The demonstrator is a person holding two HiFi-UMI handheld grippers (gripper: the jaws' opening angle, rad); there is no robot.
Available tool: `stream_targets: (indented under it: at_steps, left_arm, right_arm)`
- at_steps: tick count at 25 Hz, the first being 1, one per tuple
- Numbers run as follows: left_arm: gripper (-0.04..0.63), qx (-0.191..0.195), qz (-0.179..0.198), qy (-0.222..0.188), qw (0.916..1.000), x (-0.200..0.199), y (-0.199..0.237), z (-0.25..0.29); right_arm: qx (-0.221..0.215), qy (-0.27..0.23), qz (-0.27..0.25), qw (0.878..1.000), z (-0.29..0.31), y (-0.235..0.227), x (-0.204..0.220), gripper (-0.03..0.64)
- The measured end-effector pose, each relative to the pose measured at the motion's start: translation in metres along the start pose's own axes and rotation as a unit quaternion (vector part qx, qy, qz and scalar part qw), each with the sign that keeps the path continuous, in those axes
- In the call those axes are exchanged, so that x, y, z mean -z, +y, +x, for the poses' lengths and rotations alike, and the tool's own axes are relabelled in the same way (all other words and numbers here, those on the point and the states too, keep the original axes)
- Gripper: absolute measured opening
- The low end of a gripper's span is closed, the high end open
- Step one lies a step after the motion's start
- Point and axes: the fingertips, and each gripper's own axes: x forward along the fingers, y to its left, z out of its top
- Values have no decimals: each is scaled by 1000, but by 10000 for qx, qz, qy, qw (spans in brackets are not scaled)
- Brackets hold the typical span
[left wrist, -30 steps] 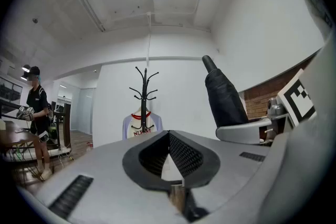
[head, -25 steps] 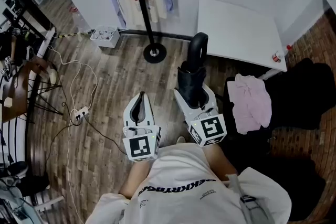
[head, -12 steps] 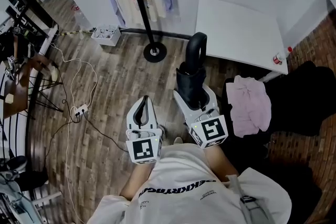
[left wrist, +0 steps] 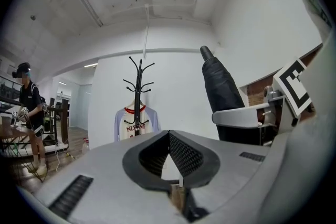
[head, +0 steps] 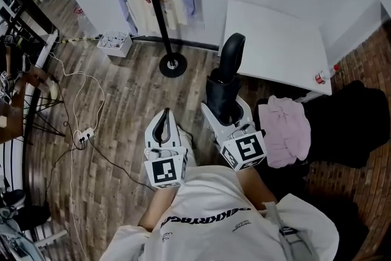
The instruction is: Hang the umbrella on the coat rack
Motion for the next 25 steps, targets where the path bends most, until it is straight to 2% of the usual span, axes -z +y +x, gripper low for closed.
stream_targets:
  at_steps: [7,18,25]
  left_arm:
    - [-3,141,-31,-52,9999,-1,35,89]
    - [-3,414,-2,-215,9989,-36,111,242]
    - [-3,496,-56,-222,9985,-39,159,319]
  right_arm:
    - [78,-15,-52,10000,85,-36,-11,258]
    - [230,-119,-30,9997,241,-88,-49,258]
    - [280,-150,21,9995,327,-112,-56,257]
